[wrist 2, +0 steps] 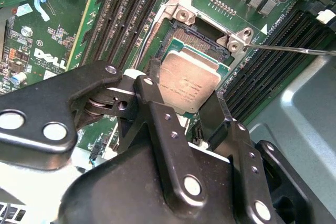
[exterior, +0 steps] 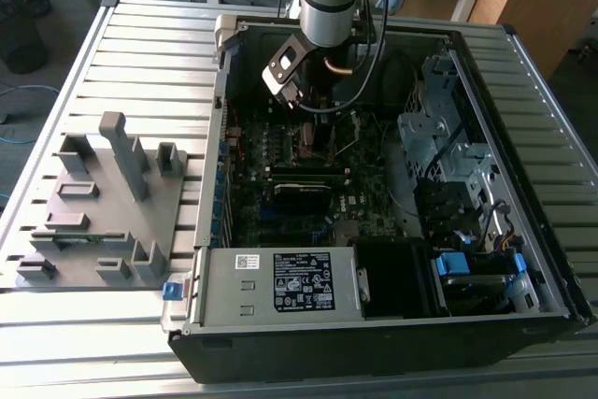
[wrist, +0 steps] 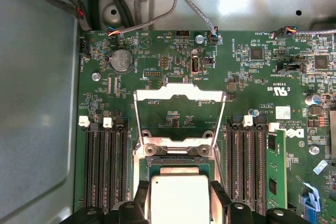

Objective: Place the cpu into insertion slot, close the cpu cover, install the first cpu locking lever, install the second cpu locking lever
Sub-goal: 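Place the cpu into insertion slot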

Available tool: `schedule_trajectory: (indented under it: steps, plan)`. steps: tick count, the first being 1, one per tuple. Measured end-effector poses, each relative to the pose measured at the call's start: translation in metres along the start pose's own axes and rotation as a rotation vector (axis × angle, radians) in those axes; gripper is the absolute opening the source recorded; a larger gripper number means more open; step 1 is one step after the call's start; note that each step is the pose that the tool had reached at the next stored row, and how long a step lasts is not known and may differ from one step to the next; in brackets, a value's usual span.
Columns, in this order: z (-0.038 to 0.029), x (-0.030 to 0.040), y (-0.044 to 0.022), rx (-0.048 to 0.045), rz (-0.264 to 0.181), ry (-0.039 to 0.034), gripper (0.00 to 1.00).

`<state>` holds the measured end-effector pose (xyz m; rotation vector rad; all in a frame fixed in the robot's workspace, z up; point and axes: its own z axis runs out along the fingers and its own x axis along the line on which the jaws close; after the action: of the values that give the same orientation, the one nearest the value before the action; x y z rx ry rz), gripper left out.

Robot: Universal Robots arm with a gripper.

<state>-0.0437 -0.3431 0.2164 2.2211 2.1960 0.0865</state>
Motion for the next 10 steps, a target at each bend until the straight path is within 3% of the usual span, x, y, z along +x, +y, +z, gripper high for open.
schedule_trajectory:
  steps: [10]
  plan:
    - [0.0000, 0.0000, 0.0000, 0.0007, 0.000, -0.0002, 0.54]
